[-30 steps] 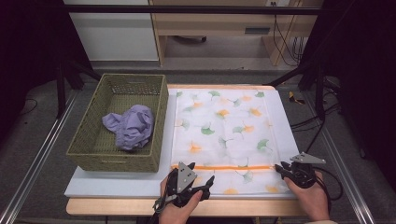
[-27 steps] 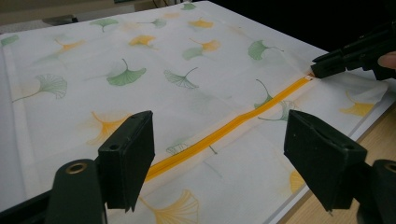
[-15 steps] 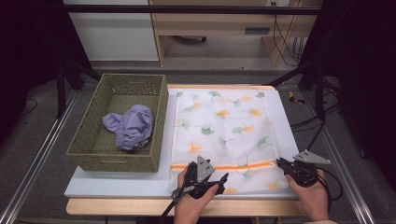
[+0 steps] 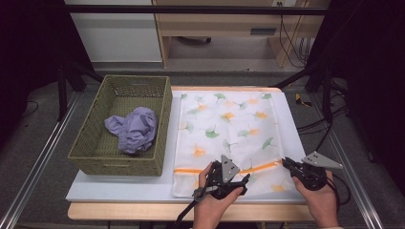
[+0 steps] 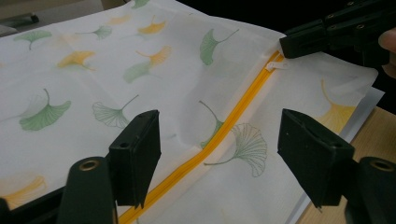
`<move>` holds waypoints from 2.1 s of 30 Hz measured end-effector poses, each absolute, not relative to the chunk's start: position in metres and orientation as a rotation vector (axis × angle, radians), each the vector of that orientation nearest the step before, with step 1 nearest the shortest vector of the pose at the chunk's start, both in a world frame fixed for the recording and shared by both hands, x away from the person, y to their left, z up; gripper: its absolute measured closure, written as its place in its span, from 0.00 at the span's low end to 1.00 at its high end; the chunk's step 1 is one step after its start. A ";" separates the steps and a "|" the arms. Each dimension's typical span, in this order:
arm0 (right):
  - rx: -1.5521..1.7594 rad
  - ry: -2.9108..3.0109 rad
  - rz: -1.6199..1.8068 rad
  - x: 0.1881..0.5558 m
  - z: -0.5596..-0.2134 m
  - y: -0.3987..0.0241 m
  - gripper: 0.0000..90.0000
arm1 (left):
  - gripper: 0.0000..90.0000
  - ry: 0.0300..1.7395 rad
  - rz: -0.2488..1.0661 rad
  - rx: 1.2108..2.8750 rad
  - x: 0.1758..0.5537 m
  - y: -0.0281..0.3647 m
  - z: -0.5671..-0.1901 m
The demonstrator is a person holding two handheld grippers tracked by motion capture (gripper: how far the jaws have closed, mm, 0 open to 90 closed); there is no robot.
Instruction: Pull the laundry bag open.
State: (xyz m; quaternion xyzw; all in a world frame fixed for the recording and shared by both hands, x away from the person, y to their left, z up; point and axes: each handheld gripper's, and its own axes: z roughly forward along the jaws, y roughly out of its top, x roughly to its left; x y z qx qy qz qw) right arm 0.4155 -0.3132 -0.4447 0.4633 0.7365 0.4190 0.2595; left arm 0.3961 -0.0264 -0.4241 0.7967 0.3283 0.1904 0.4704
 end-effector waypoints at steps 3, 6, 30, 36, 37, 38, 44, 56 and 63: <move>1.252 1.997 1.130 0.416 -0.444 -0.312 0.93 | 0.36 0.805 0.444 1.951 0.396 -0.031 -0.426; 1.254 2.000 1.130 0.416 -0.443 -0.310 0.93 | 0.41 0.777 0.435 1.966 0.395 -0.039 -0.425; 1.185 2.008 1.203 0.404 -0.427 -0.297 0.93 | 0.62 0.733 0.435 1.906 0.391 -0.064 -0.418; 1.181 2.018 1.208 0.407 -0.427 -0.295 0.93 | 0.63 0.721 0.417 1.891 0.393 -0.070 -0.419; 1.179 2.015 1.211 0.407 -0.427 -0.296 0.93 | 0.63 0.715 0.417 1.897 0.394 -0.073 -0.420; 1.181 2.015 1.207 0.408 -0.427 -0.297 0.93 | 0.63 0.705 0.413 1.900 0.395 -0.077 -0.422; 1.197 2.012 1.219 0.408 -0.427 -0.300 0.93 | 0.66 0.707 0.386 1.925 0.402 -0.088 -0.431; 1.158 2.026 1.266 0.405 -0.419 -0.294 0.94 | 0.74 0.711 0.387 1.966 0.420 -0.105 -0.442; 1.165 2.039 1.314 0.405 -0.416 -0.291 0.95 | 0.71 0.717 0.405 1.968 0.420 -0.107 -0.445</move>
